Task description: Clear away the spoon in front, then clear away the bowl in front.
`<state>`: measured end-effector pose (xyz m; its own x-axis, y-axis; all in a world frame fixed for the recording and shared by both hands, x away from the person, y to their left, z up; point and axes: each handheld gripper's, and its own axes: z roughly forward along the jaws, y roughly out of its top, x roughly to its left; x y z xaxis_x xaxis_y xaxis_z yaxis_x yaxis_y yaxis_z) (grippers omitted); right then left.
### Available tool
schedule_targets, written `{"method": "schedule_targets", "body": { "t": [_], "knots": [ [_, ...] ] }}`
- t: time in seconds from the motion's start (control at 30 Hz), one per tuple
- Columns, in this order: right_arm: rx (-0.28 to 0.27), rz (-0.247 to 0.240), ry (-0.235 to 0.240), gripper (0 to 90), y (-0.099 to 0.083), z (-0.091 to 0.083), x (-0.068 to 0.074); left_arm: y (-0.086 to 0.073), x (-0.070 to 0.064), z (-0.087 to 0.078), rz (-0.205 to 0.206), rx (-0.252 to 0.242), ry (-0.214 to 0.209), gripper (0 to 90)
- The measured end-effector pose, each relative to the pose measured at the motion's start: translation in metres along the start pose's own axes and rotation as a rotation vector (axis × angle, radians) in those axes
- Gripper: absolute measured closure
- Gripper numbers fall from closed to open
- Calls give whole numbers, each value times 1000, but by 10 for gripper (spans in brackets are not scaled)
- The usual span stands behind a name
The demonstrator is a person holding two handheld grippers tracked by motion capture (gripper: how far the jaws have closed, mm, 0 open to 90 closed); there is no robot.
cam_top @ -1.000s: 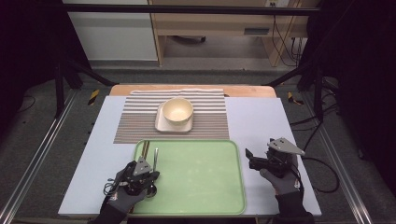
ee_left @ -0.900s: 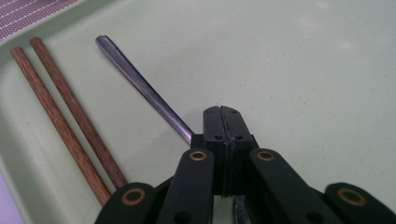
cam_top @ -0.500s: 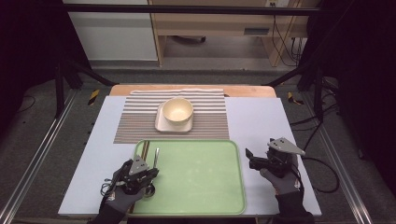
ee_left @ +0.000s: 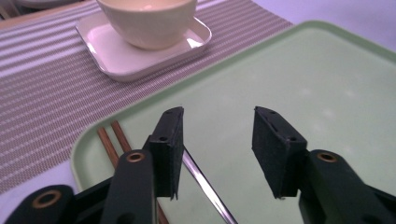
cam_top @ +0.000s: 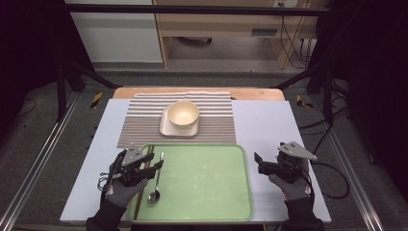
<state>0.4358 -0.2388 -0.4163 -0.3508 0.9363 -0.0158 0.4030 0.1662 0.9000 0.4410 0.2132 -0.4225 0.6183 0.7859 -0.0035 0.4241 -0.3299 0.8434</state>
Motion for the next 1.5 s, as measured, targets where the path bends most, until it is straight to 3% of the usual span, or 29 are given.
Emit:
{"method": "schedule_targets", "body": {
  "t": [0.6,0.83,1.5],
  "knots": [
    [-16,15,-10,42,1,-1,-2,58,32,18,-68,-108,32,355],
    [-26,22,-8,46,1,-2,-3,71,43,34,-78,-110,52,338],
    [-31,28,-3,49,0,-2,-5,89,70,83,-92,-90,111,327]
  ]
}}
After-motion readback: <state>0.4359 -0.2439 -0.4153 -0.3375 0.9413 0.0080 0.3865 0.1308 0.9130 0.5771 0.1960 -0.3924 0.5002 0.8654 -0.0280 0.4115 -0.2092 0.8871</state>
